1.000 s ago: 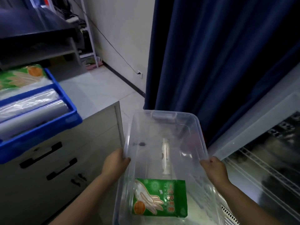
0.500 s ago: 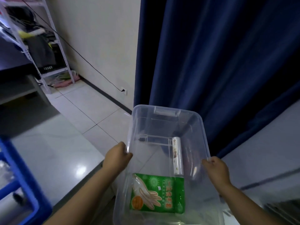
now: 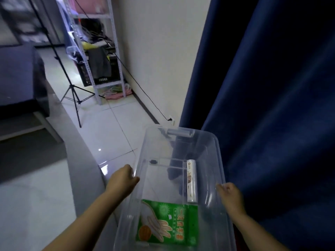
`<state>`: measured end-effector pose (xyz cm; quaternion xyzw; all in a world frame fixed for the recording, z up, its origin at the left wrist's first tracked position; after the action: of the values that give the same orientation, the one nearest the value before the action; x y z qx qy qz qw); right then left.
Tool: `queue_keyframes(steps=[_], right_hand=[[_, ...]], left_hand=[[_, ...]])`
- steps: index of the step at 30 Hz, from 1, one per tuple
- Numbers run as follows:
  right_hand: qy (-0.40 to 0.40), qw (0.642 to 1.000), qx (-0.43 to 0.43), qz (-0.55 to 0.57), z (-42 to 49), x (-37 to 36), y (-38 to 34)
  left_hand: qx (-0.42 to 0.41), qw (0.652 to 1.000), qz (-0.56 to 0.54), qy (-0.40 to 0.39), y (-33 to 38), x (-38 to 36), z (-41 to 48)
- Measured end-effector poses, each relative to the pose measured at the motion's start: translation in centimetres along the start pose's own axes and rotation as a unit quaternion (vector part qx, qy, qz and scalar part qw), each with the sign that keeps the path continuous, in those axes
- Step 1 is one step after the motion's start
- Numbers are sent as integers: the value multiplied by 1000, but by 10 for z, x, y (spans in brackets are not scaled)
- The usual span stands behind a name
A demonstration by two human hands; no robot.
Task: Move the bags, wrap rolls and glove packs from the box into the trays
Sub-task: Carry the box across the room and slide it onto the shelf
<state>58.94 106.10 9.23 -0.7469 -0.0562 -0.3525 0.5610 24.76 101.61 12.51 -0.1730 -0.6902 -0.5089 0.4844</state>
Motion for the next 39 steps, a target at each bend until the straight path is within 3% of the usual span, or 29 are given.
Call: queue_keyframes(steps=[10,28,39], right_hand=[[-114,990,77,-32,123,-121,-94],[-154,960,173,-155,227,-344,-308],[-224,935,245,-124,295,-510,-417]], left_hand=[[128,991,1,49,-6,1,93],[236,967,-34,93,-72,32,352],[322,932,-46,162,-114,42,492]])
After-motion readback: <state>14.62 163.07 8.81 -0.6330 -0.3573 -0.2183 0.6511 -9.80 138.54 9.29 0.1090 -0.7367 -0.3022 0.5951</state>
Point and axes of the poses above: each hand's wrist, its own z-axis towards the middle knuckle, its own x-axis out of the back of the hand, y = z × x, the point moved 1 cm from there along z, towards the middle knuckle, and after that the axes turned 15 degrees about y, right-handed, at the moved point
